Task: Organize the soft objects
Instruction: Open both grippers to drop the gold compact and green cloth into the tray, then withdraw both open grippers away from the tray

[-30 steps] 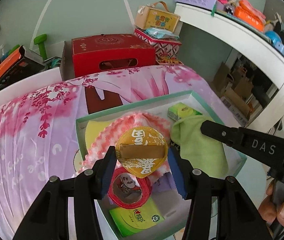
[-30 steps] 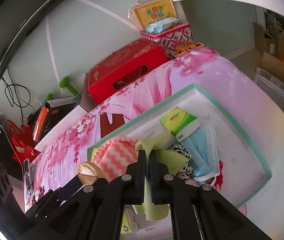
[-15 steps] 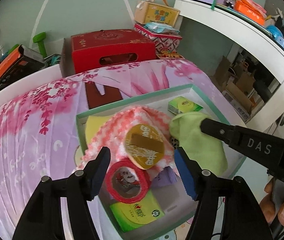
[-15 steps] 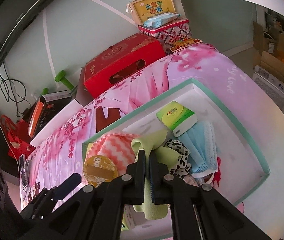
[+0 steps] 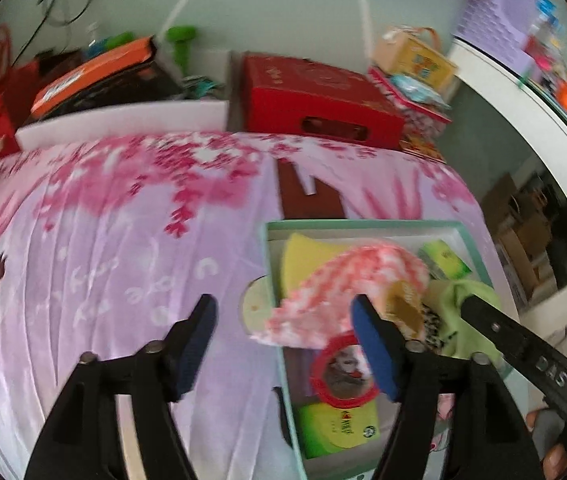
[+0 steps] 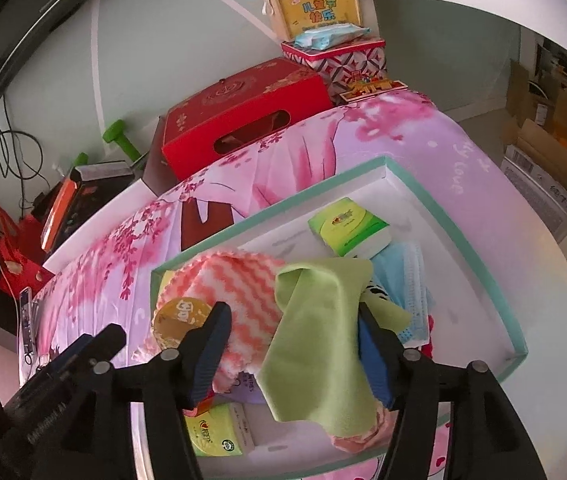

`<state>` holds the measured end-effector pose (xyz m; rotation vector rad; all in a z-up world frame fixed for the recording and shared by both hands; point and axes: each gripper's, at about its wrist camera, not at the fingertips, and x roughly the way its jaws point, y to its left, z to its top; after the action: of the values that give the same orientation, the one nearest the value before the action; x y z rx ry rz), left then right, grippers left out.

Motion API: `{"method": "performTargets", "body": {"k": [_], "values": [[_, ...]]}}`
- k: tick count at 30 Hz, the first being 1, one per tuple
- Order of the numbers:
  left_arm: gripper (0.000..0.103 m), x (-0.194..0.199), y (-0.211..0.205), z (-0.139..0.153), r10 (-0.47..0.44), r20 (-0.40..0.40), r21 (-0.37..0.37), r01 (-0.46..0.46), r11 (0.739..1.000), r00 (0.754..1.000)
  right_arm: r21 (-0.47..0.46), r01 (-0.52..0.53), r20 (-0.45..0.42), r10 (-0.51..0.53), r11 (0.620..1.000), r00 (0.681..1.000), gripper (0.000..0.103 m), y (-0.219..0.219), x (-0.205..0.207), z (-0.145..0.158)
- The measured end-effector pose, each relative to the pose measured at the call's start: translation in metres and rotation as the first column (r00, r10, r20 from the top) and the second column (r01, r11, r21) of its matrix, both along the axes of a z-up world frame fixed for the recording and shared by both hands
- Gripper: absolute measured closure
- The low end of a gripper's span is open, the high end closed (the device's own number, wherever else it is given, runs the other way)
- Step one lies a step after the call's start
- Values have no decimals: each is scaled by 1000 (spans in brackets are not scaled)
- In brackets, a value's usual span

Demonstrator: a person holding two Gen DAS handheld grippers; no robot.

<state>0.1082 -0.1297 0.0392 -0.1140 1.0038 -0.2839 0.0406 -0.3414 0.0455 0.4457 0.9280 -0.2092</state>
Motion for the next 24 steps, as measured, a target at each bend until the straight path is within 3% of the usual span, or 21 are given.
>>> {"method": "performTargets", "body": {"k": [4,7,9,12,14,17,24], "values": [[11,2,15,-7,67,-33,20,-67,998,997,8,-26,0,26,1000,1000,32,5,2,1],[10,0,25,-8,105,-31,26,-104,994,994,4,-46,-2,46,999,999,30,11,2,3],[2,-3,31,-7,129,-24,34,-128,991,991,5,-58,2,58,998,998,27,15,2,4],[2,-7,41,-9,167,-23,64,-165,984,986,-7,-77,10,77,997,997,23,23,0,7],[2,-10,46,-8,188,-20,82,-186,979,982,-20,-90,12,90,996,996,17,29,-1,9],[2,-14,56,-7,223,-6,126,-220,967,975,-36,-107,16,108,994,994,0,38,-4,10],[2,-29,75,-2,252,15,131,-252,959,968,-73,-114,15,115,991,993,0,50,-12,4]]}}
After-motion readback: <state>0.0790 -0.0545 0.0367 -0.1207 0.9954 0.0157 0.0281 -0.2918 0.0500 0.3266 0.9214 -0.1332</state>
